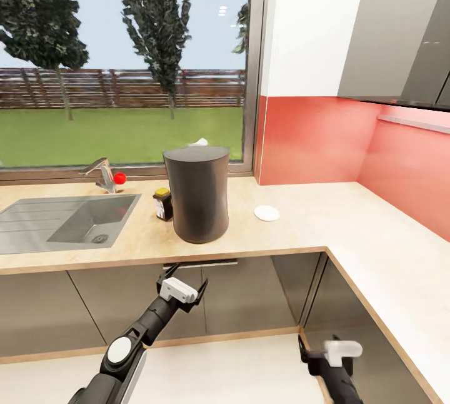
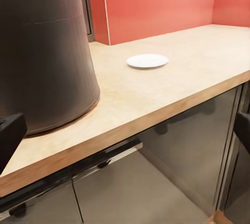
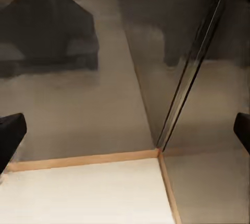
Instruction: Set up a coffee station on the kitchen countertop: keep the coffee maker on the countertop, move the bottle of coffee from the kitchen shelf to the counter next to the coffee maker, place a paper coffee filter on top of the coffee maker, put the saucer next to the coffee maker with the coffee cup on the saucer, and place the electric kettle next to the coffee maker.
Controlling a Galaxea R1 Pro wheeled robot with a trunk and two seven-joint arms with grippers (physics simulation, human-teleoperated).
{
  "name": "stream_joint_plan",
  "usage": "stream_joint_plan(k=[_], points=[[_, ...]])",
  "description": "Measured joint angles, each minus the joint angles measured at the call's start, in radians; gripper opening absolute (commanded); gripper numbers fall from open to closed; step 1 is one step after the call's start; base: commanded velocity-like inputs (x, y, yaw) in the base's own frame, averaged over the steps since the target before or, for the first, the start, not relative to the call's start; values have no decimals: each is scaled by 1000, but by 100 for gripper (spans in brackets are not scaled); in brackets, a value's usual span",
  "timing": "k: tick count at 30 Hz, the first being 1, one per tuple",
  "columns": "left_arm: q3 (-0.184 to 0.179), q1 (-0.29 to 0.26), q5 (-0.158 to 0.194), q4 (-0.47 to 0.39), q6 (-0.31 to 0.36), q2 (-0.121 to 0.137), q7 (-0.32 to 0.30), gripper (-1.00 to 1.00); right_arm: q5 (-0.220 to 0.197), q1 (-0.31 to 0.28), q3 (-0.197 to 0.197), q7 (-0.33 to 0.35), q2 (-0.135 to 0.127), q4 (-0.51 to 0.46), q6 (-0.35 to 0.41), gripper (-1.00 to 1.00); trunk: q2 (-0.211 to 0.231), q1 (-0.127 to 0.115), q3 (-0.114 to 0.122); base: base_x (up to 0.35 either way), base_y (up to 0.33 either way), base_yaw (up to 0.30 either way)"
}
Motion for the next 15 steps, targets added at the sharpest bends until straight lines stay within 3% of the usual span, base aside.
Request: stream_joint_plan(k=[7,11,15], points=[[1,0,-1,0,1,3,1,100,-3,-1,-1,-2,4,-297,35,100,0,0,0,0,0,0],[1,0,0,0,2,3,1,100,-14,-17,-2,-3,5,-364,113,100,0,0,0,0,0,0],[1,0,-1,0,10,1,1,100,-51,-135,-5,-4,4,-380,227,100,0,0,0,0,0,0]])
